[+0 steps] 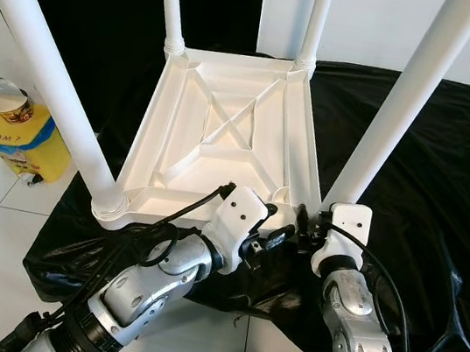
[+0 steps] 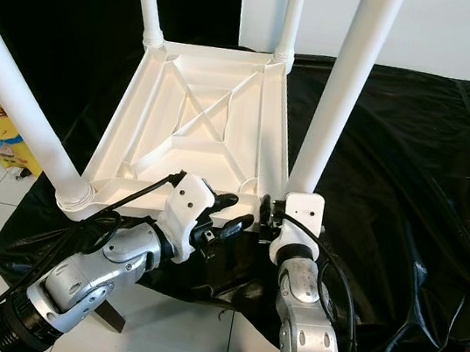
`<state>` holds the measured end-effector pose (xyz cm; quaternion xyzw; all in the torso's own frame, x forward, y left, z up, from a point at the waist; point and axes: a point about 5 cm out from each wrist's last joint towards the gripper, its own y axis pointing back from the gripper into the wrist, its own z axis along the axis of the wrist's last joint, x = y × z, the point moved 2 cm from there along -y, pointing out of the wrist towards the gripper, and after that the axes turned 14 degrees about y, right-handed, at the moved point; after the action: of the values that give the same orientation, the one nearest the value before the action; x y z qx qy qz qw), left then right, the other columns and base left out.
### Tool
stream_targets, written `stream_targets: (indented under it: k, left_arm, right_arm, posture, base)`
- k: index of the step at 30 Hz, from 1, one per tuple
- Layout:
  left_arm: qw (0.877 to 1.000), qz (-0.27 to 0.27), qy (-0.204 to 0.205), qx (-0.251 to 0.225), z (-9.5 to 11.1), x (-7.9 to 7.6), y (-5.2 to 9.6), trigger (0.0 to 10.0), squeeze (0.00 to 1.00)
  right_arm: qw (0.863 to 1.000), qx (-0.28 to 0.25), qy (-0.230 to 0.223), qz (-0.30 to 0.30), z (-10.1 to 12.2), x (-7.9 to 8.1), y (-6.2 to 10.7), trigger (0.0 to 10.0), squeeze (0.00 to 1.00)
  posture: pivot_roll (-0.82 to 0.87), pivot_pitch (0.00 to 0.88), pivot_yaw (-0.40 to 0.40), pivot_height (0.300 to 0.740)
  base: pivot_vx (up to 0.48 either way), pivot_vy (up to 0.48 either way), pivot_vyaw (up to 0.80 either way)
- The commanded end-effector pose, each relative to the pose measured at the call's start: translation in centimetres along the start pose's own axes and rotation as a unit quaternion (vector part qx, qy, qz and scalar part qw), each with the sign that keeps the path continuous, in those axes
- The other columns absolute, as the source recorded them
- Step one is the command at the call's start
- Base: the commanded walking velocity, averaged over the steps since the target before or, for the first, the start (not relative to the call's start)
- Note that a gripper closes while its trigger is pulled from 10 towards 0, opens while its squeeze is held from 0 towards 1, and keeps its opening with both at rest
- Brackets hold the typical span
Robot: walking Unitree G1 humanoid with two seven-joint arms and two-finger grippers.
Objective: Building children table
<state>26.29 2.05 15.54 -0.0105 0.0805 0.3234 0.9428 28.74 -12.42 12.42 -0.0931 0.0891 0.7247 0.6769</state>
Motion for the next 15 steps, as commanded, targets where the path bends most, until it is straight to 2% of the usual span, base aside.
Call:
stream_targets:
  k: [1,6,9,11,12,15]
  left_arm:
    - [0.996,-0.087,-0.004,0.027,-0.6,-1.4,0.2,10.0,0.0]
    - [0.996,-0.087,-0.004,0.026,-0.5,-1.4,0.2,10.0,0.0]
    - [0.996,-0.088,-0.005,0.027,-0.5,-1.3,0.2,10.0,0.0]
    - [0.996,-0.088,-0.005,0.027,-0.5,-1.3,0.2,10.0,0.0]
    - [0.996,-0.088,-0.005,0.028,-0.5,-1.2,0.2,10.0,0.0]
    - [0.996,-0.09,-0.006,0.029,-0.5,-1.1,0.2,10.0,0.0]
  right_arm:
    - [1.0,-0.021,-0.002,0.023,0.2,-0.3,0.6,10.0,1.0]
    - [0.998,-0.046,0.003,0.045,0.4,-1.3,1.3,10.0,1.0]
    - [0.994,-0.061,0.01,0.094,0.0,-2.4,2.5,10.0,1.0]
    - [0.992,-0.061,0.011,0.108,-0.1,-2.5,2.7,10.0,1.0]
    - [0.989,-0.064,0.024,0.132,-0.4,-3.2,2.8,10.0,0.0]
    - [0.984,-0.067,0.039,0.158,-0.5,-3.7,2.7,10.0,0.0]
  posture:
    - [0.03,0.079,0.008,0.74]
    - [0.03,0.078,0.008,0.74]
    - [0.02,0.078,0.015,0.74]
    - [0.02,0.079,0.017,0.74]
    - [0.02,0.078,0.022,0.74]
    - [0.02,0.078,0.027,0.74]
  base:
    - [0.0,0.0,0.0]
    - [0.0,0.0,0.0]
    - [0.0,0.0,0.0]
    - [0.0,0.0,0.0]
    - [0.0,0.0,0.0]
    - [0.0,0.0,0.0]
